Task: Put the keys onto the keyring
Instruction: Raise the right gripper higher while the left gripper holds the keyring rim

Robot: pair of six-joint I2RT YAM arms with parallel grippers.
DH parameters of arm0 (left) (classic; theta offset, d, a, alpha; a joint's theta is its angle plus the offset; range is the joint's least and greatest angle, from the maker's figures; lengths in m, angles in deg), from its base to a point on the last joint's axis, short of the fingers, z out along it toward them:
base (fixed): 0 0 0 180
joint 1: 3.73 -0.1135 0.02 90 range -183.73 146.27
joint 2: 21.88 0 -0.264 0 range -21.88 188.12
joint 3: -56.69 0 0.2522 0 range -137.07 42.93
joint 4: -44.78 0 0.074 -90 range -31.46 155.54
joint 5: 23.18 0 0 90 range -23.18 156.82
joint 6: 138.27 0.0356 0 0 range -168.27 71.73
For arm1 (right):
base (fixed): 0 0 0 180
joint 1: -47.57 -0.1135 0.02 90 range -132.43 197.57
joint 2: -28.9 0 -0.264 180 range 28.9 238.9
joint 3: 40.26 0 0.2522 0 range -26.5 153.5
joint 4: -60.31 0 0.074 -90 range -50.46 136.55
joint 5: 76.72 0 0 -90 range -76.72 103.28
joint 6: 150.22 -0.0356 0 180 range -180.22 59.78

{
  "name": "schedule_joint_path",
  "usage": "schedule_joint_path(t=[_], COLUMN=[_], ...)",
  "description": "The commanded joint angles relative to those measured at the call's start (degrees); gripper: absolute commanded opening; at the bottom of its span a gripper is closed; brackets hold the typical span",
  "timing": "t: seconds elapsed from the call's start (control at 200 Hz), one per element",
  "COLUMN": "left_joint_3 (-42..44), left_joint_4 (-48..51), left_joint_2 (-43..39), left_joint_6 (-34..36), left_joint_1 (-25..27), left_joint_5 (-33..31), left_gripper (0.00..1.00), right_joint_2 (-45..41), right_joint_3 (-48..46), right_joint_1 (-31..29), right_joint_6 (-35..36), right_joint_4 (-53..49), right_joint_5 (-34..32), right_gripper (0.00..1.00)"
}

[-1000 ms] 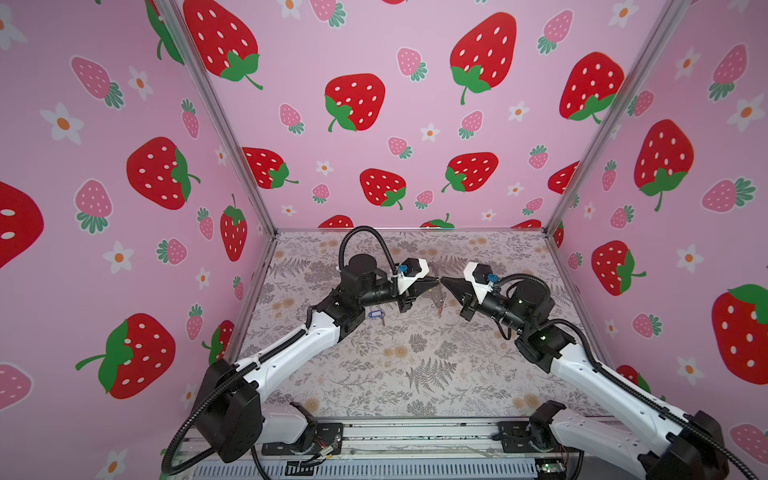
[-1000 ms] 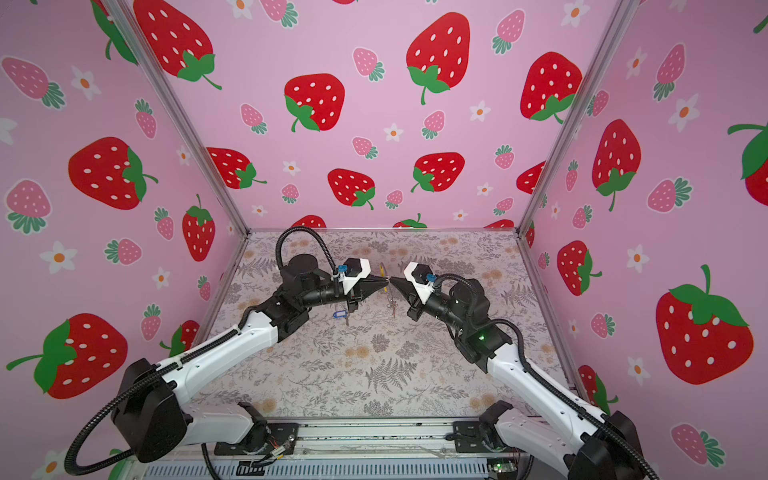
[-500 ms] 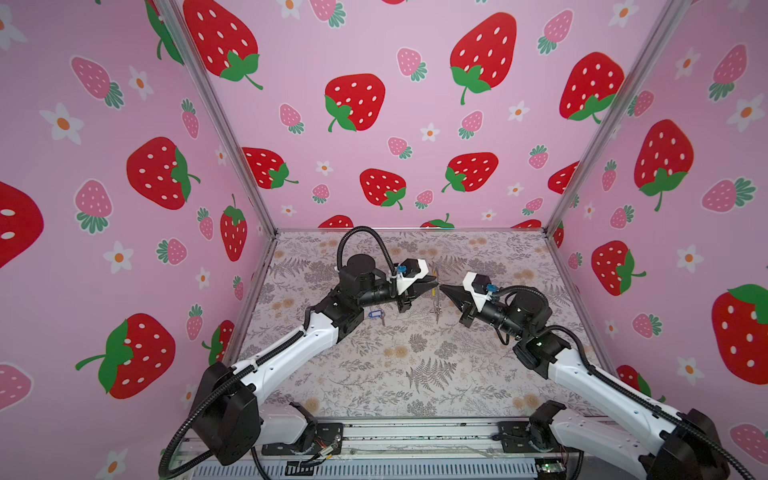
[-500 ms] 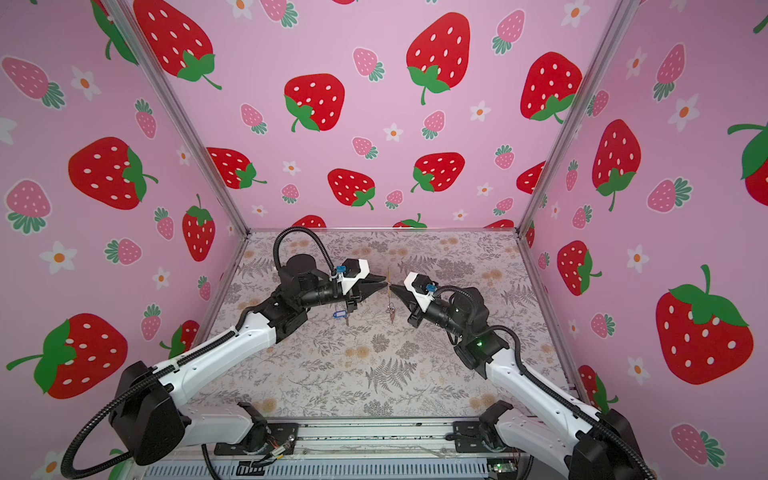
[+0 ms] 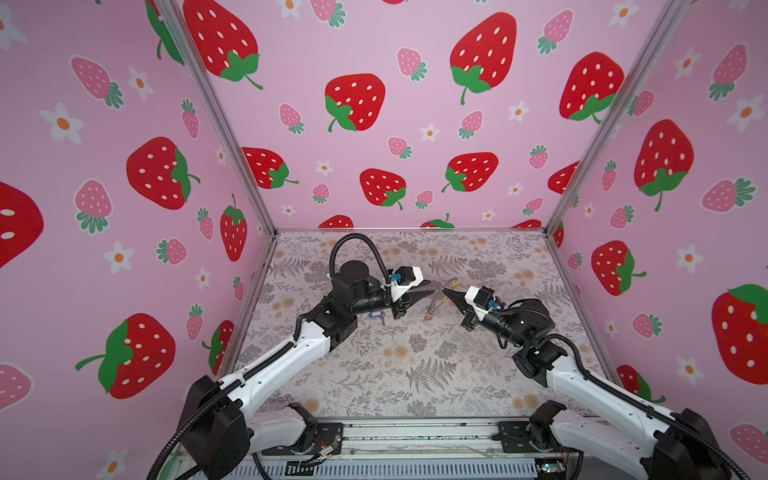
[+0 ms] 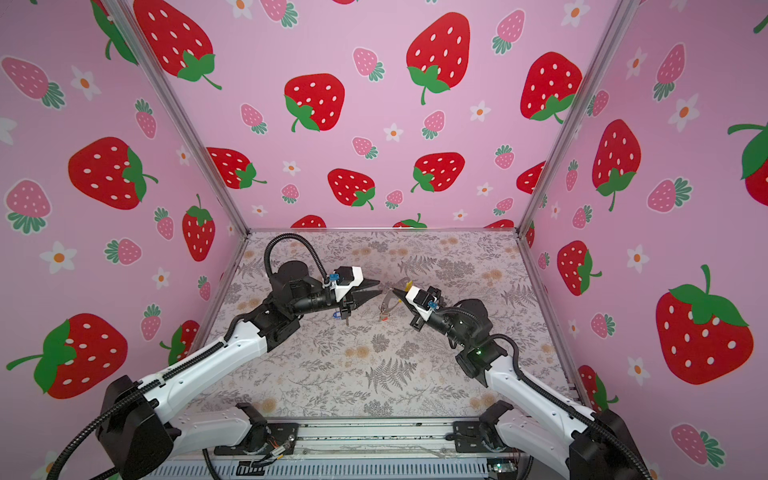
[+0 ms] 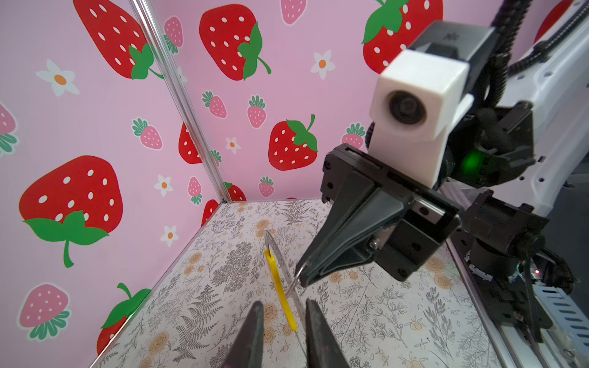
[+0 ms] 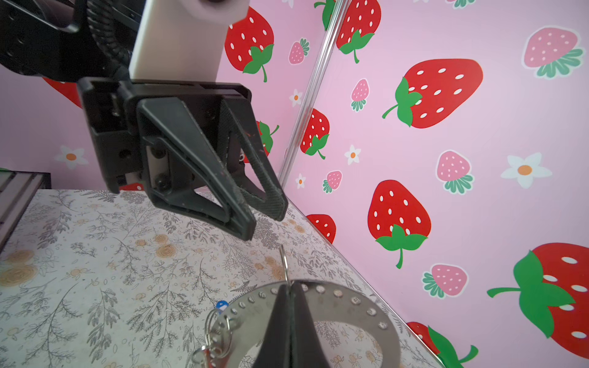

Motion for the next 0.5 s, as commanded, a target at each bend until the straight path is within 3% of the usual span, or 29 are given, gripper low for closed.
schedule_joint_path(t=[0.0, 0.495], left_joint_3=[0.17, -1.97], left_joint_4=[1.78, 5.29], left_joint_2=[-1.06, 1.07], left_joint_6=[1.67, 4.26], left_joint_1=[-0.61, -0.24], left_joint_5=[-0.56, -0.77], left_gripper=[0.26, 0.25], right_joint_2=[-0.87, -0.17], right_joint_3=[-0.55, -3.40], right_joint_1=[-0.17, -0.18], right_joint_6=[5.86, 17.68], right_joint_4=[4.06, 9.26], right_joint_5=[-1.20, -1.51], right_gripper=[0.00, 0.00])
